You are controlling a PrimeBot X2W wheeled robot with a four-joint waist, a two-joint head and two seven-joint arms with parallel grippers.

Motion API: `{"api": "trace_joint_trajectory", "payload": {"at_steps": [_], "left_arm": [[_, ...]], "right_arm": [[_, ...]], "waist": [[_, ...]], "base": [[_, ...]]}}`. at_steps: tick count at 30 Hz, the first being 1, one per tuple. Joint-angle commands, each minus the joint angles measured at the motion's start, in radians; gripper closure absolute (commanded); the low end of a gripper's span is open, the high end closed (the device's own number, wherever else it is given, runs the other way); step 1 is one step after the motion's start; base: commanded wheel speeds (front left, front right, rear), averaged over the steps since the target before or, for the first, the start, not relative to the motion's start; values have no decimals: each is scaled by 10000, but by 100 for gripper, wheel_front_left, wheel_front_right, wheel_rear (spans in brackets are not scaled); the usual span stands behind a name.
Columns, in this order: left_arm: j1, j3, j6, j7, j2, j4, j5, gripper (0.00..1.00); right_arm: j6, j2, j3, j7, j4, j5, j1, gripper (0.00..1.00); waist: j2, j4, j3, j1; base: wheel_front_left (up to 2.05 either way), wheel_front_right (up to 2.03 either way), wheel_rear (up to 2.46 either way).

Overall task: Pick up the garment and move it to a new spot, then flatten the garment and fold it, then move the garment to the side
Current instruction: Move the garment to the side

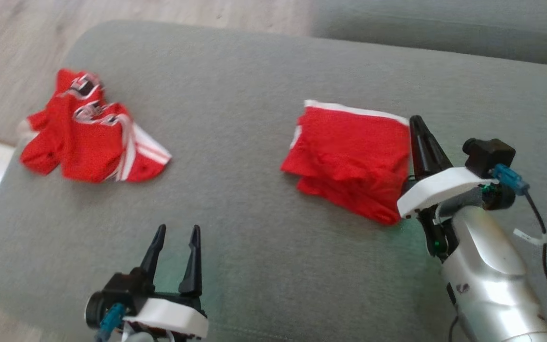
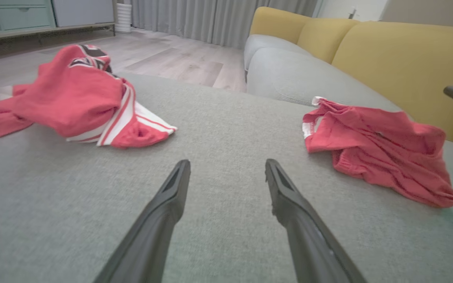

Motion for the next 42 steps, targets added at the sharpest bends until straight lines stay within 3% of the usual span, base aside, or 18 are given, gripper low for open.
{"api": "trace_joint_trajectory", "payload": {"at_steps": [1, 8, 20, 28, 31, 34, 37, 42], "left_arm": [[-357, 170, -52, -95, 72, -261, -99, 0], [-437, 50, -36, -95, 72, -271, -342, 0], [-646, -17, -50, -95, 72, -451, -566, 0], [-573, 251, -51, -95, 72, -428, -438, 0], [-561, 379, -40, -95, 72, -467, -378, 0], [-524, 631, -24, -95, 72, -574, -269, 0], [-457, 888, -5, -95, 72, -629, -152, 0], [-365, 1236, -19, -95, 72, -515, 223, 0]], "right_arm": [[-19, 20, 158, -109, 130, -197, -252, 100], [-19, 20, 1183, -109, 1242, 54, -390, 100], [-19, 20, 4832, -109, 518, 1632, 229, 100], [-19, -57, 6325, -109, 39, 2967, 94, 100], [-19, -179, 6306, -109, -545, 3148, 28, 100], [-19, -328, 5655, -109, -1522, 3165, 88, 100], [-19, -368, 4346, -109, -2239, 2798, 405, 100], [-19, -226, 1970, -109, -2413, 1564, 1262, 100]], "waist": [[-1, 772, 506, -2], [-1, 1325, 743, -2], [-1, 1156, 772, -2], [-1, 653, 422, -2], [-1, 450, 296, -2], [-1, 101, 91, -2], [-1, -285, -156, -2], [-1, -919, -511, -2]], "base": [[0, 0, 0], [0, 0, 0], [0, 0, 0], [0, 0, 0], [0, 0, 0], [0, 0, 0], [0, 0, 0], [0, 0, 0]]}}
